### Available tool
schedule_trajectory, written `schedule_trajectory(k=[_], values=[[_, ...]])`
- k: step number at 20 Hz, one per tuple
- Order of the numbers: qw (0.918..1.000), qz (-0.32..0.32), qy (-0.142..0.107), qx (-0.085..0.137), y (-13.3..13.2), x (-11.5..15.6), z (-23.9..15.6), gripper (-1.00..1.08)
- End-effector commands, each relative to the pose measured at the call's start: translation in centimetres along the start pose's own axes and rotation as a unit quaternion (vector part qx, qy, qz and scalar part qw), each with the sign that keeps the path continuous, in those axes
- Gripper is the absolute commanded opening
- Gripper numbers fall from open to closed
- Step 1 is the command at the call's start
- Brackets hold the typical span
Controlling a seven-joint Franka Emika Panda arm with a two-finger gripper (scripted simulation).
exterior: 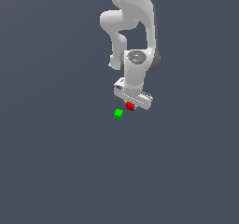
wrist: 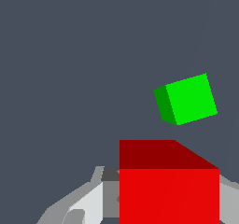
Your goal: Stack the red cube on top of the green cube.
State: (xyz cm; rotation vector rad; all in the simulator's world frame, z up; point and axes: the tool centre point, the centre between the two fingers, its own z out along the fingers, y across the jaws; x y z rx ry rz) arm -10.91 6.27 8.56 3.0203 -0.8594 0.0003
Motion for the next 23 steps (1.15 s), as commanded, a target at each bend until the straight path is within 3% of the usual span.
schedule_trajectory(k=[1, 13, 14, 23], values=[[1.0000, 0.000, 0.000, 0.000, 1.5, 1.5, 0.7, -1.00], [1.0000, 0.000, 0.000, 0.000, 4.7, 4.8, 2.4, -1.00], [1.0000, 0.000, 0.000, 0.000, 4.7, 4.8, 2.4, 1.00], [1.0000, 0.000, 0.000, 0.000, 4.7, 4.8, 2.4, 1.00]])
